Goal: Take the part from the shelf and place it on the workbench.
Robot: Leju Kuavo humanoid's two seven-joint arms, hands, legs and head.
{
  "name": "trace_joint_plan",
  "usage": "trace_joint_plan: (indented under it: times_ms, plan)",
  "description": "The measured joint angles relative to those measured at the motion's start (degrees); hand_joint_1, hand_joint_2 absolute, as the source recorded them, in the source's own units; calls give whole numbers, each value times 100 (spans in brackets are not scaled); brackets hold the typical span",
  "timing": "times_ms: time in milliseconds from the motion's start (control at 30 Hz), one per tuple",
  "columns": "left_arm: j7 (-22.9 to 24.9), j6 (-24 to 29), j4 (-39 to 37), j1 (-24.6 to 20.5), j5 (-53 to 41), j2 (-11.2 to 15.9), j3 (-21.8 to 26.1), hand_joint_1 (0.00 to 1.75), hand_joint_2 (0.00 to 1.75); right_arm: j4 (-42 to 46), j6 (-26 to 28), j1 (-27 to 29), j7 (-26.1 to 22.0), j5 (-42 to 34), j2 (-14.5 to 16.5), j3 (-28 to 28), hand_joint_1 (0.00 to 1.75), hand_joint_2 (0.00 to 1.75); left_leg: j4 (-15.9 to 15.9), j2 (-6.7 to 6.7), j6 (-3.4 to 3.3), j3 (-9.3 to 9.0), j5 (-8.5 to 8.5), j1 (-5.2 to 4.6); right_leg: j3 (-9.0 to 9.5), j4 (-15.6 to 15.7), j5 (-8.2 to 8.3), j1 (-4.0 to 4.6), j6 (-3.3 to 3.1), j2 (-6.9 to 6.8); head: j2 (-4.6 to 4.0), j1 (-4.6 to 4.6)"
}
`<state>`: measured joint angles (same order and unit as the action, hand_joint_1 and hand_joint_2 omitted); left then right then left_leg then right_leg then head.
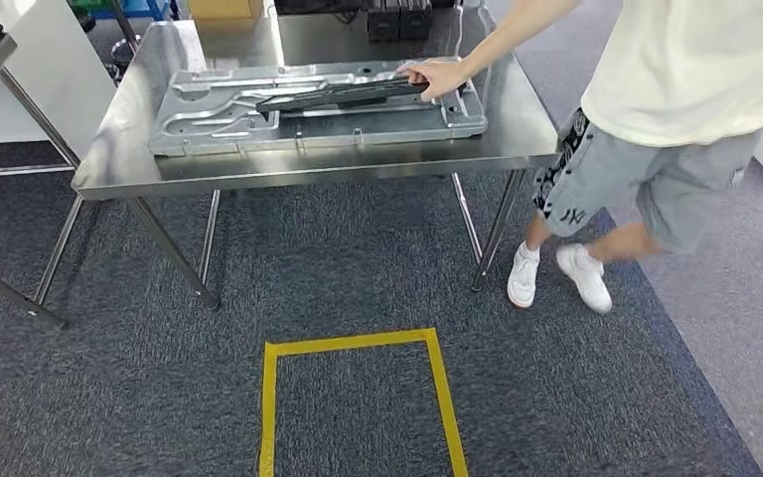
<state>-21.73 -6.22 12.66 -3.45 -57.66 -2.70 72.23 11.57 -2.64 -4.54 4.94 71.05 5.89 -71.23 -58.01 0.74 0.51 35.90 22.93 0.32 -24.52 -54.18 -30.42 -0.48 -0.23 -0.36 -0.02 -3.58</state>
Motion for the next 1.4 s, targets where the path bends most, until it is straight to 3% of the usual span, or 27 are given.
trace_joint_plan:
  times_ms: [67,133,167,200,233,300,367,433,500,567,633,667,733,800,867,900,967,1000,1033,1067,1133,1167,1200,1233,1300,1367,1400]
  plan:
    - [5,-18,-1,13,-9,16,-5,0,0,-10,4,1,-2,-16,19,0,0,0,-482,-17,33,179,521,27,-156,2,139,4,-85,-35,0,-1]
    - [3,-41,-2,15,-14,17,-15,0,0,-10,11,6,-6,-31,19,0,0,0,-1235,-19,56,352,1024,32,-346,-17,275,32,-114,-46,0,-1]
    - [-1,-46,-2,11,-14,17,-24,0,0,-10,13,6,-8,-35,19,0,0,0,-1515,-19,60,370,1083,33,-453,-38,343,46,-116,-49,0,-1]
    - [-7,-49,-1,5,-12,18,-34,0,0,-10,11,5,-10,-36,19,0,0,0,-1616,-20,57,302,996,32,-567,-69,407,55,-112,-49,0,-2]
    - [-14,-49,-1,-1,-9,19,-44,0,0,-10,8,3,-10,-34,19,0,0,0,-1517,-20,48,135,829,31,-683,-110,464,59,-103,-47,0,-2]
    - [-36,-52,0,-25,-3,19,-58,0,0,-10,4,-4,-11,-22,19,0,0,0,-799,-21,15,-478,634,24,-886,-212,556,65,-67,-41,0,-2]
    - [-60,-71,0,-61,-2,23,-68,0,0,-10,4,-6,-11,-4,19,0,0,0,-8,-25,-40,-1018,769,1,-1000,-299,630,76,-8,-49,0,-1]
    - [-82,-99,0,-73,-11,26,-76,0,0,-10,3,-4,-11,4,18,0,0,0,264,-25,-118,-1124,848,-23,-1042,-325,722,74,62,-62,0,-1]
    - [-97,-127,-1,-69,-41,26,-86,0,0,-10,2,-2,-10,-3,17,0,0,0,264,-4,-214,-1030,741,-16,-1096,-398,664,50,128,-42,0,-1]
    - [-102,-153,-2,-82,-77,27,-99,0,0,-10,7,1,-10,-15,17,0,0,0,277,16,-296,-889,597,-12,-1248,-827,187,23,180,-5,0,0]
    - [-96,-176,-2,-91,-105,28,-109,0,0,-10,10,1,-24,-20,19,0,0,0,269,18,-326,-709,457,-33,-1438,-1561,-357,5,216,11,0,0]
    - [-85,-185,-2,-93,-115,29,-115,0,0,-11,8,1,-40,-20,21,0,0,0,262,18,-324,-615,387,-45,-1478,-1856,-448,-3,228,12,0,0]
    - [-57,-193,-2,-102,-120,30,-127,0,0,-12,-1,-1,-76,-14,25,0,0,0,239,20,-308,-424,250,-65,-1301,-1936,-249,-19,229,12,0,0]
    - [-38,-195,-2,-113,-119,29,-137,0,0,-11,-19,-13,-96,-3,26,0,0,0,202,15,-279,-259,131,-74,-713,-1245,17,-19,185,15,0,0]
    - [-32,-195,-2,-119,-114,27,-140,0,0,-10,-52,-31,-105,14,25,1,0,0,159,11,-230,-159,31,-82,-79,-345,-23,14,119,19,0,-1]
    - [-31,-195,-2,-122,-111,26,-140,0,0,-10,-69,-38,-108,24,24,1,0,0,150,13,-197,-135,-20,-78,94,-75,-78,39,84,22,0,-1]
    - [-31,-195,-2,-121,-108,27,-139,0,0,-11,-88,-38,-110,40,25,2,0,0,151,15,-125,-97,-106,-58,99,60,-40,56,9,10,0,-1]
    - [-31,-193,-2,-118,-107,28,-139,0,0,-12,-90,-40,-110,44,26,2,0,0,113,4,-97,-58,-53,-46,44,71,25,51,-43,-2,0,0]
    - [-30,-192,-2,-112,-107,28,-139,0,0,-14,-90,-41,-109,47,27,2,0,0,-6,-8,-72,4,105,-38,-27,82,99,39,-87,-18,0,-1]
    - [-29,-192,-2,-106,-107,28,-139,0,0,-14,-89,-41,-109,48,28,2,0,0,-248,-20,-51,94,374,-26,-114,89,177,31,-123,-33,0,-1]
    - [-26,-192,-2,-96,-107,25,-140,0,0,-12,-87,-35,-109,49,27,2,0,0,-986,-28,-8,283,953,-3,-308,69,316,47,-148,-44,0,-2]
    - [-26,-192,-2,-94,-107,23,-140,0,0,-12,-87,-31,-109,49,27,2,0,0,-1338,-28,10,334,1092,6,-414,50,385,56,-146,-46,0,-2]
    - [-26,-192,-2,-94,-107,23,-140,0,0,-13,-89,-28,-109,49,27,2,0,0,-1545,-28,21,313,1083,11,-522,22,448,60,-140,-47,0,-2]
    - [-26,-191,-2,-95,-107,23,-140,0,0,-13,-89,-28,-109,49,28,2,0,0,-1561,-28,25,203,962,14,-633,-15,506,61,-130,-47,0,-2]
    - [-27,-191,-2,-102,-107,23,-140,0,0,-14,-91,-32,-110,50,29,2,0,0,-988,-28,15,-319,692,16,-837,-113,596,53,-94,-43,0,-2]
    - [-39,-189,-2,-122,-101,25,-142,0,0,-14,-96,-32,-118,62,31,4,0,0,-91,-33,-21,-960,733,4,-987,-235,662,63,-39,-43,0,-2]
    - [-48,-187,-2,-130,-93,25,-142,0,0,-14,-99,-32,-129,69,32,6,0,0,194,-37,-49,-1145,808,-7,-1030,-276,699,68,-8,-47,0,-1]
